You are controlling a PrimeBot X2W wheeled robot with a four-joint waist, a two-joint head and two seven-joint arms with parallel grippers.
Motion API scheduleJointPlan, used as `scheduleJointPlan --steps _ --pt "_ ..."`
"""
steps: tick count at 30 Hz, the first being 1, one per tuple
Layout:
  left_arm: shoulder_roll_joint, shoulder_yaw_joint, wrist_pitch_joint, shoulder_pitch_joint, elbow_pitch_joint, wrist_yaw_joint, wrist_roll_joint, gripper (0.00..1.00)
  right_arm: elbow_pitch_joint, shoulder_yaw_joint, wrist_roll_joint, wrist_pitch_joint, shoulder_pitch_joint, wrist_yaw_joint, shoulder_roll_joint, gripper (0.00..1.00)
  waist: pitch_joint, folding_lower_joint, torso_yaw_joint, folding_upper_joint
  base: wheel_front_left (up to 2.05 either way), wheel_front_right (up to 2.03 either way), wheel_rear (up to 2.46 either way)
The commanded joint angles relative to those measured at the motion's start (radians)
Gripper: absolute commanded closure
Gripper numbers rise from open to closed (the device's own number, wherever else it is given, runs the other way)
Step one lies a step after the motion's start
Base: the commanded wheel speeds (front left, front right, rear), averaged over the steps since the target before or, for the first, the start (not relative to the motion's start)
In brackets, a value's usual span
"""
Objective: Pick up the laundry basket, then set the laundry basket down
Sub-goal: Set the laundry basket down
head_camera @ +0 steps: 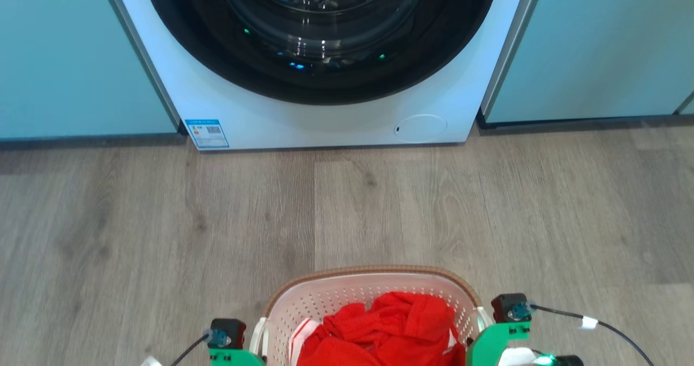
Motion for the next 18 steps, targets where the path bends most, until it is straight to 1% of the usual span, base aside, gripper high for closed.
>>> scheduleJointPlan --steps 1,5,8,14,18 --pt "0.044 0.018 -0.017 -0.058 0.002 0.013 -0.010 1.00 0.003 0.023 0.003 -0.015 -0.030 -0.002 -0.012 1.00 0.016 0.0001 0.001 -0.0001 0.00 0.00 0.00" --pt "0.044 0.016 -0.021 -0.079 -0.003 0.015 -0.014 1.00 0.009 0.027 0.006 -0.022 -0.060 -0.002 -0.012 1.00 0.048 0.0001 0.002 -0.0001 0.00 0.00 0.00" --pt "0.044 0.014 -0.028 -0.111 -0.007 0.017 -0.015 1.00 0.016 0.027 0.007 -0.032 -0.103 -0.002 -0.012 1.00 0.092 0.0001 0.005 -0.0001 0.00 0.00 0.00" --pt "0.050 0.021 -0.048 -0.201 -0.007 0.021 -0.013 1.00 0.028 0.025 0.001 -0.058 -0.214 -0.002 -0.012 1.00 0.208 0.0001 0.007 -0.0001 0.00 0.00 0.00" --pt "0.061 0.028 -0.059 -0.280 -0.013 0.022 -0.009 1.00 0.037 0.016 -0.007 -0.075 -0.302 -0.002 -0.012 1.00 0.307 0.0001 0.011 -0.0001 0.00 0.00 0.00"
